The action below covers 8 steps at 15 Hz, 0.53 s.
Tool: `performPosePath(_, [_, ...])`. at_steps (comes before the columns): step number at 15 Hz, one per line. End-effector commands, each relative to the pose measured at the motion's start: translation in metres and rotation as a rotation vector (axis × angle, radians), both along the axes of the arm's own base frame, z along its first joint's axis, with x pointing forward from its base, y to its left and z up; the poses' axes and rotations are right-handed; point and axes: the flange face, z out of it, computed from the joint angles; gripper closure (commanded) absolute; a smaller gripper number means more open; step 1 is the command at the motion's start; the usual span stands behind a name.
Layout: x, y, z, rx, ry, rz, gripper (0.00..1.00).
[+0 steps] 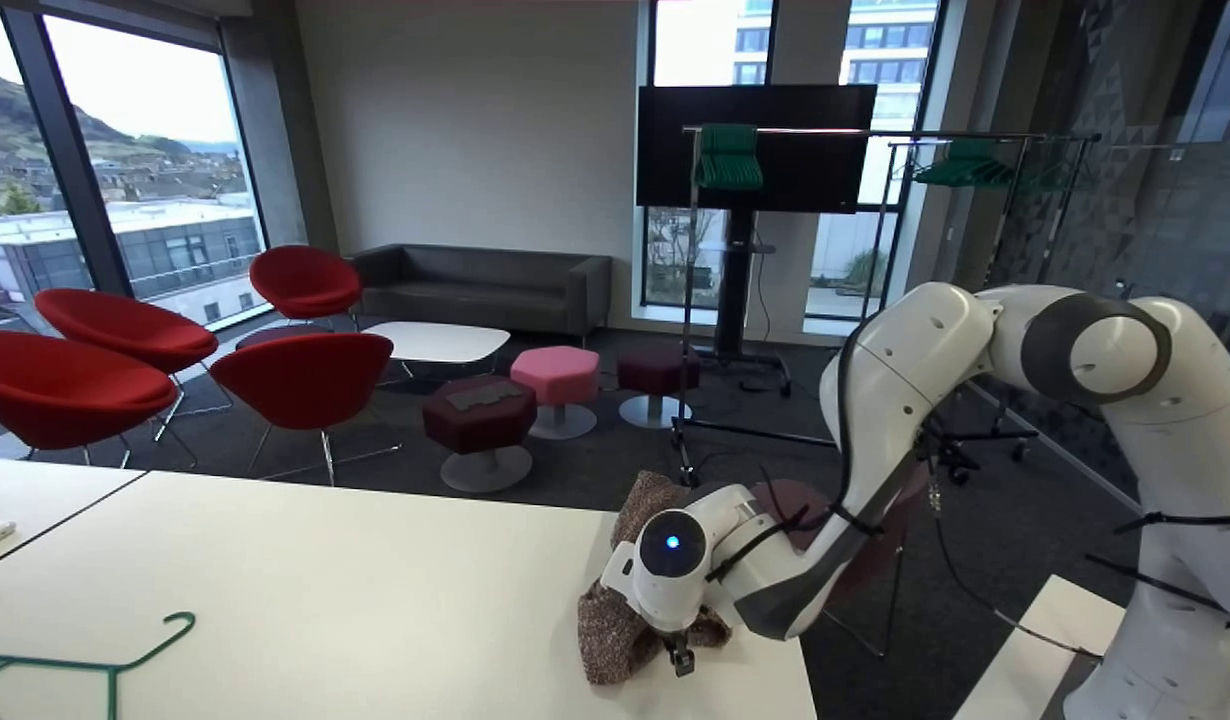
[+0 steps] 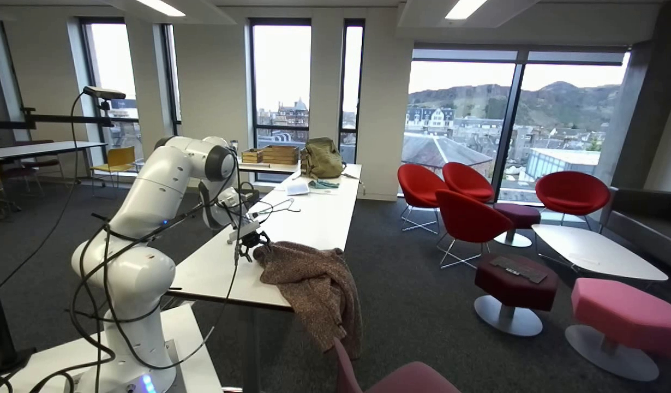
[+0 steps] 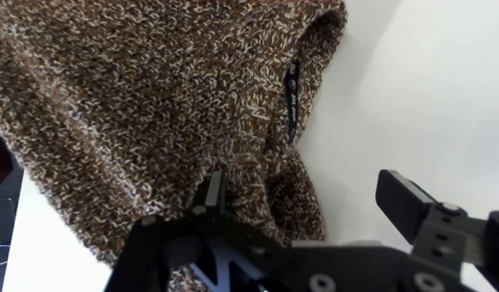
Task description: Hang the brown clothing on the back of the chair
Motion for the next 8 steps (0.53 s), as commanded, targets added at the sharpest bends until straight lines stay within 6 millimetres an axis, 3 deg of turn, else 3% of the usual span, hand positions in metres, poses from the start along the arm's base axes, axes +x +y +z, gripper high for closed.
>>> performPosePath(1, [0.007,0.014,0.004,-0.044,-0.043,0.036,0.00])
performPosePath(8, [0.010,0.023,0.014,-0.118,-0.094,0.014,0.00])
